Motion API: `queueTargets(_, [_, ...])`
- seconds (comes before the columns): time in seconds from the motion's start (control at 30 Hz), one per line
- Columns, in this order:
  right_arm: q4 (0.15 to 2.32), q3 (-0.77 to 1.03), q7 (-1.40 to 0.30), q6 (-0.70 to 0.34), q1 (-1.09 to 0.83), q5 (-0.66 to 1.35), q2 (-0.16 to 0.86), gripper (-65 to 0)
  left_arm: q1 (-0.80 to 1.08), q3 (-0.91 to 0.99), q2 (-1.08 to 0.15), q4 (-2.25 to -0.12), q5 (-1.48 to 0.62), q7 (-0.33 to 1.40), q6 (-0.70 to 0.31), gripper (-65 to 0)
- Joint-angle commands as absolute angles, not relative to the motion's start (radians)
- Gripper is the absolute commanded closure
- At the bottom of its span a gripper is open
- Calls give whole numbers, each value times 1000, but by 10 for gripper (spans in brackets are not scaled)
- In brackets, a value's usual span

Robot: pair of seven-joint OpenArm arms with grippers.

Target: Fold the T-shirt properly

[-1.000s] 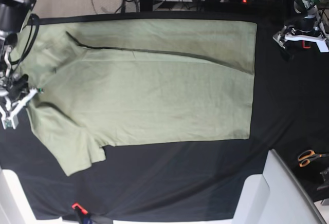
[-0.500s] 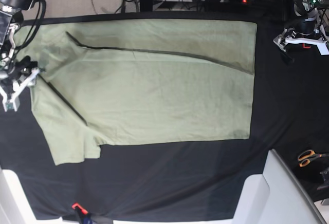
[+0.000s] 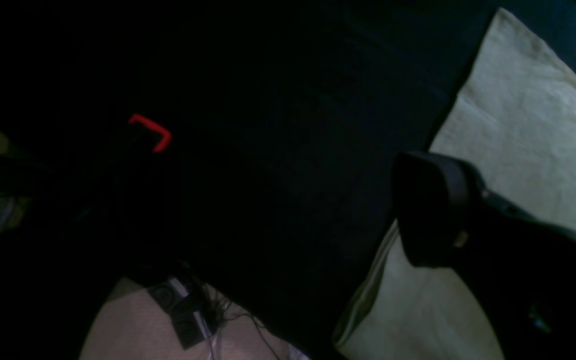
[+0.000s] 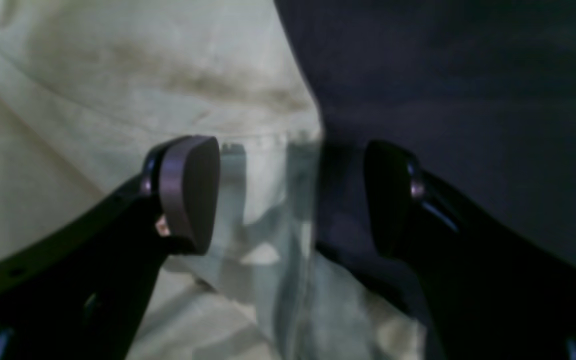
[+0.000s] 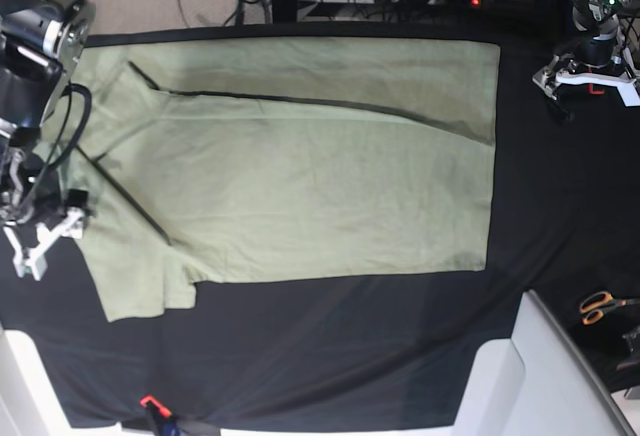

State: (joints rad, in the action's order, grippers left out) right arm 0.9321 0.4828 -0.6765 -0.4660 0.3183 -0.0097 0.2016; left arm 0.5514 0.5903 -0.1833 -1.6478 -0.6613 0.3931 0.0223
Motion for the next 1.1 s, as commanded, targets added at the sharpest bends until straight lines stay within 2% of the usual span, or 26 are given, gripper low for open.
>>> queueTargets(0.0, [921, 478, -638, -469, 352, -2, 231, -431, 558, 601, -196, -1661, -667, 374, 18, -650])
queueTargets(0.2, [714, 476, -495, -461, 424, -4, 268, -423, 562, 601, -196, -1658, -667, 374, 18, -650])
queueTargets(0.33, [581, 475, -427, -461, 467, -4, 288, -324, 562, 601, -197, -1646, -667, 374, 18, -650])
queueTargets(0.47, [550, 475, -414, -461, 475, -5, 300, -237, 562, 602, -197, -1633, -667, 371, 18, -650])
queueTargets(0.6, [550, 472, -412, -461, 476, -5, 300, -212, 561, 602, -197, -1633, -667, 372, 18, -650])
queueTargets(0.63, [550, 455, -410, -461, 476, -5, 300, -192, 558, 601, -197, -1633, -667, 372, 18, -650])
queueTargets(0.67, [550, 432, -406, -461, 476, -4, 300, -144, 556, 599, -197, -1632, -667, 372, 18, -650])
queueTargets(0.73, [550, 403, -380, -461, 476, -4, 300, -2, 552, 595, -199, -1633, -667, 374, 18, -650])
queueTargets(0.8, [550, 403, -374, -460, 475, -1, 300, -17, 516, 595, -199, -1635, -667, 375, 18, -650])
queueTargets(0.87, [550, 403, -374, -460, 475, 1, 300, 0, 481, 595, -199, -1615, -667, 383, 18, -650])
queueTargets(1.07, [550, 397, -375, -463, 473, -1, 285, 0, 271, 595, -214, -1511, -667, 576, 18, -650])
